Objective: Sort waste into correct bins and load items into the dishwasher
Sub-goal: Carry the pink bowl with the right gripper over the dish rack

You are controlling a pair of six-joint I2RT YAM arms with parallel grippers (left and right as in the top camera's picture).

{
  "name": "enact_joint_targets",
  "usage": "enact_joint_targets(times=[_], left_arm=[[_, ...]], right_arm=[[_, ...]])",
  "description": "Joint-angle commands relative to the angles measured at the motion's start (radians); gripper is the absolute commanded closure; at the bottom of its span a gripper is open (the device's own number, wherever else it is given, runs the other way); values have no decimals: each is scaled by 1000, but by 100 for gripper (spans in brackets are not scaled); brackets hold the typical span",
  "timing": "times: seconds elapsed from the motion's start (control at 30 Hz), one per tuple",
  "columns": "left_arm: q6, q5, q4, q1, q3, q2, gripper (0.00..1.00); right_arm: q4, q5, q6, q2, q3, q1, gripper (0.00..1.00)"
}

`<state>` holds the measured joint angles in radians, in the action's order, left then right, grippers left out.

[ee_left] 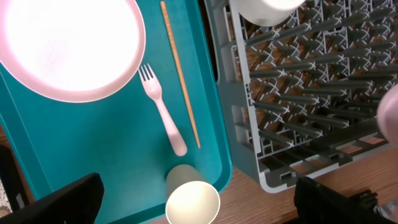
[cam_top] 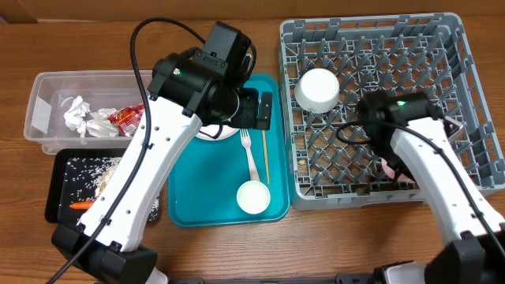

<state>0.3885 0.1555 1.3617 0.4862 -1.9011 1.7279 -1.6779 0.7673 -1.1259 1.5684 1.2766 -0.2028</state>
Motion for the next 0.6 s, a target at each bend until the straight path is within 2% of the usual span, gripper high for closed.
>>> enact_joint_targets(times=[0.0, 0.3, 0.57], left_arm=[[-16, -10, -2, -4, -18, -2, 0], [-16, -10, -2, -4, -18, -2, 0], [-16, -10, -2, -4, -18, -2, 0]], right_arm=[[13, 25, -30, 55, -38, 2, 96], [26, 19, -21, 209, -38, -48, 96], [3, 109, 31, 217, 3, -103, 96]])
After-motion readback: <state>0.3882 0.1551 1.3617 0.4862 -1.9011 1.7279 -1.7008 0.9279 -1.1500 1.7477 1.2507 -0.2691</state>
